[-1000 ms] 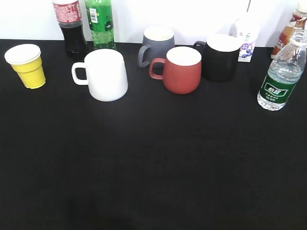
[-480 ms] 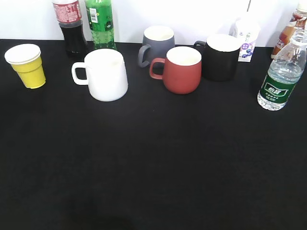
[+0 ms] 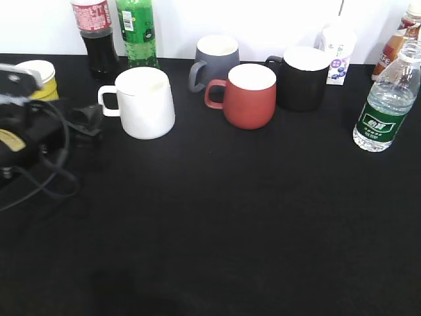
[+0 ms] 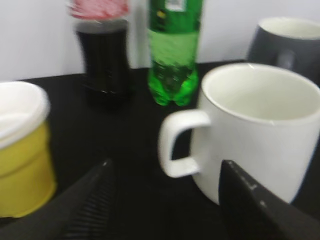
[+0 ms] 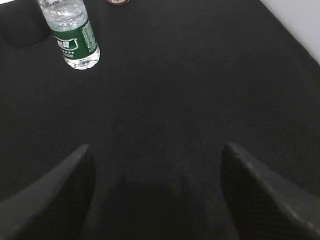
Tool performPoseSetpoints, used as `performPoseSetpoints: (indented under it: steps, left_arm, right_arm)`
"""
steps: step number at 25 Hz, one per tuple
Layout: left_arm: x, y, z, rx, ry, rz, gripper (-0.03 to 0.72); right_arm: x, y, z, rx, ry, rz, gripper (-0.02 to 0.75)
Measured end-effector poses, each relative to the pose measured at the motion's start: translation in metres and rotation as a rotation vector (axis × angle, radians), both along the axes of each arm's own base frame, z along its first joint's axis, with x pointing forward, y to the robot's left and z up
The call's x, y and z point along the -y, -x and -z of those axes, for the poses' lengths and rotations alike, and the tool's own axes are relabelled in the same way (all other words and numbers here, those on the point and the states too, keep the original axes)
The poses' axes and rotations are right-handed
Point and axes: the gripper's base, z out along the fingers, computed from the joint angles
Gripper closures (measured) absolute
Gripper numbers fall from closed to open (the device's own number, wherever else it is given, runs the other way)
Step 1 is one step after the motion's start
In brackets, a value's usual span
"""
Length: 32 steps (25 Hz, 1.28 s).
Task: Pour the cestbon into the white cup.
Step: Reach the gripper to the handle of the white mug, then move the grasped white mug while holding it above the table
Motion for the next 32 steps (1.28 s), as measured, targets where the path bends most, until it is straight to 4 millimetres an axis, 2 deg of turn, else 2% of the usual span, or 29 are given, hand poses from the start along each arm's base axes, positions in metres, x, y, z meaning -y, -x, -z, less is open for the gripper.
performPoseSetpoints:
  steps: [5,11,14,16,17,19,20,22,24,25,28,30,32]
  left_arm:
    - [0.011,-0.034,0.005,0.016,0.007,-0.004,0.197]
    - [0.006,-0.049,0.024,-0.007,-0.003,-0.03,0.197]
    - [0.013,-0.07,0.032,0.019,-0.001,-0.023,0.216]
    - [0.018,-0.09,0.035,0.051,0.002,-0.012,0.271]
    - [0.022,-0.098,0.036,0.066,0.002,-0.002,0.326]
    - [0.028,-0.108,0.038,0.092,-0.009,0.037,0.533]
    - [0.03,-0.109,0.037,0.104,-0.01,0.046,0.612]
    - [0.03,-0.108,0.034,0.105,-0.01,0.049,0.612]
    - [0.028,-0.094,0.009,0.117,-0.011,0.062,0.615]
    - [0.027,-0.082,-0.013,0.158,0.001,0.068,0.616]
    - [0.031,-0.033,-0.066,0.258,0.038,0.125,0.617]
    - [0.035,0.004,-0.09,0.307,0.072,0.182,0.617]
    - [0.038,0.03,-0.104,0.302,0.076,0.231,0.617]
  right_arm:
    - [0.0,0.0,0.0,0.0,0.0,0.0,0.146]
    - [0.0,0.0,0.0,0.0,0.0,0.0,0.146]
    - [0.0,0.0,0.0,0.0,0.0,0.0,0.146]
    - [0.0,0.0,0.0,0.0,0.0,0.0,0.146]
    - [0.0,0.0,0.0,0.0,0.0,0.0,0.146]
    - [0.0,0.0,0.0,0.0,0.0,0.0,0.146]
    - [0.0,0.0,0.0,0.0,0.0,0.0,0.146]
    - [0.0,0.0,0.0,0.0,0.0,0.0,0.146]
    - [0.0,0.0,0.0,0.0,0.0,0.0,0.146]
    - [0.0,0.0,0.0,0.0,0.0,0.0,0.146]
    - [0.0,0.0,0.0,0.0,0.0,0.0,0.146]
    - [0.0,0.0,0.0,0.0,0.0,0.0,0.146]
    - [0.0,0.0,0.0,0.0,0.0,0.0,0.146]
